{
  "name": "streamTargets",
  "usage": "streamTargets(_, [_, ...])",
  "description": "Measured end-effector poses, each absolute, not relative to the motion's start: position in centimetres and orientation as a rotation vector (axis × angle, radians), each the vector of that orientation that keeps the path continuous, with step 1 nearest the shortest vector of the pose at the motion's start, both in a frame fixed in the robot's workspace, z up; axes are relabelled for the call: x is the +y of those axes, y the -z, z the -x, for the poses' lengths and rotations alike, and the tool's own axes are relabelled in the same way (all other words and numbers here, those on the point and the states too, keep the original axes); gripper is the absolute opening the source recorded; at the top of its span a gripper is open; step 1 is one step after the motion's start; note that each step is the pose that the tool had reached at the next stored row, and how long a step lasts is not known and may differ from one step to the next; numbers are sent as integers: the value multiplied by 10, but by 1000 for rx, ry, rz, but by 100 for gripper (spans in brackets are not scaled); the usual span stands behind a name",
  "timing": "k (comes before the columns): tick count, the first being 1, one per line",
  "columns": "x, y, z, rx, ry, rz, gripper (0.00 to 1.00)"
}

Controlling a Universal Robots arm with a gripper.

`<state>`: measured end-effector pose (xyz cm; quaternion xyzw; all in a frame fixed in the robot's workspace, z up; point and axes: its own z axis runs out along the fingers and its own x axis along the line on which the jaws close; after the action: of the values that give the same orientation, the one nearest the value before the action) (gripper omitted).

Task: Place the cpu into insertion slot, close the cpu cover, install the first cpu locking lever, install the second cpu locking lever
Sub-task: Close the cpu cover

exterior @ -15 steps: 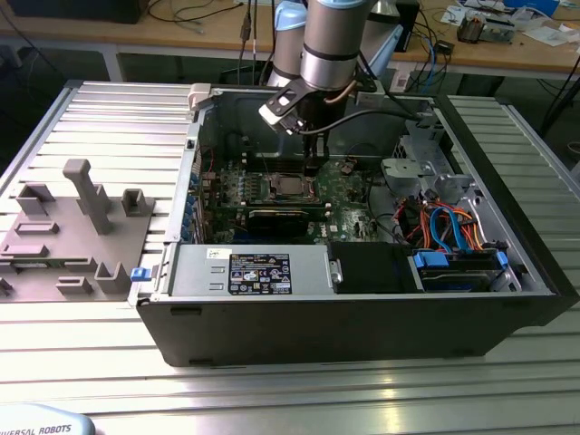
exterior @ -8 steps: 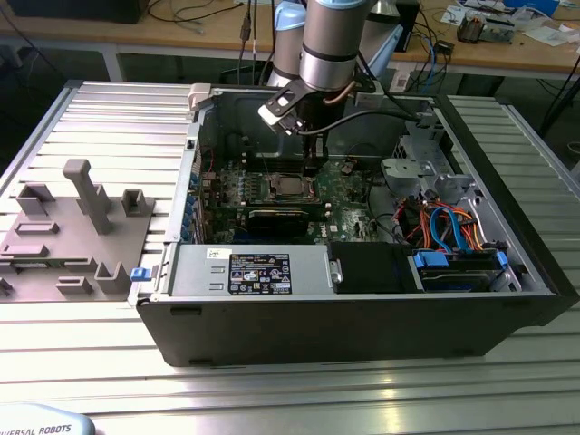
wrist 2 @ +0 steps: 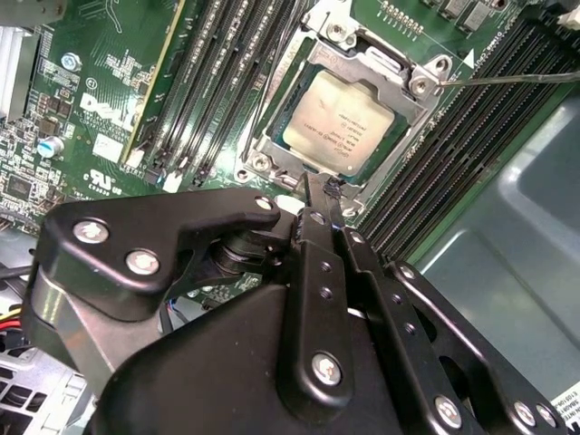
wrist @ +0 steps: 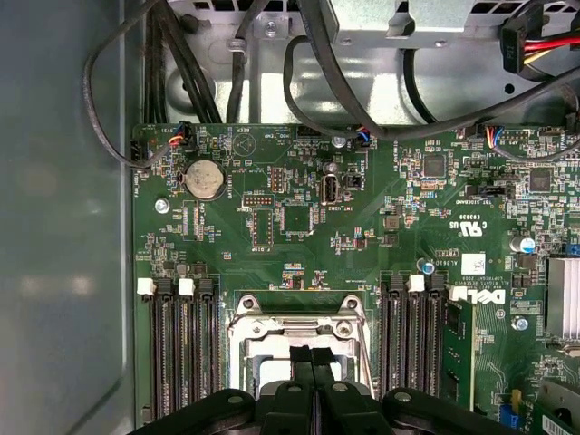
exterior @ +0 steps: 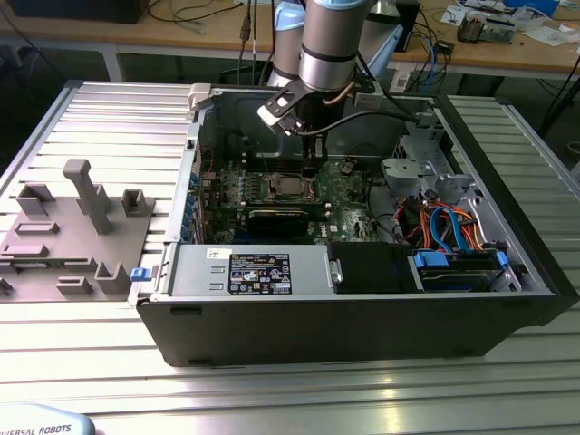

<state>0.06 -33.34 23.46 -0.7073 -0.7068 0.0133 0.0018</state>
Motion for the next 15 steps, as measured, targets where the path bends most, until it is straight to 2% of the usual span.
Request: streamTargets(15, [-333, -231, 2, -2218, -42, 2220, 11])
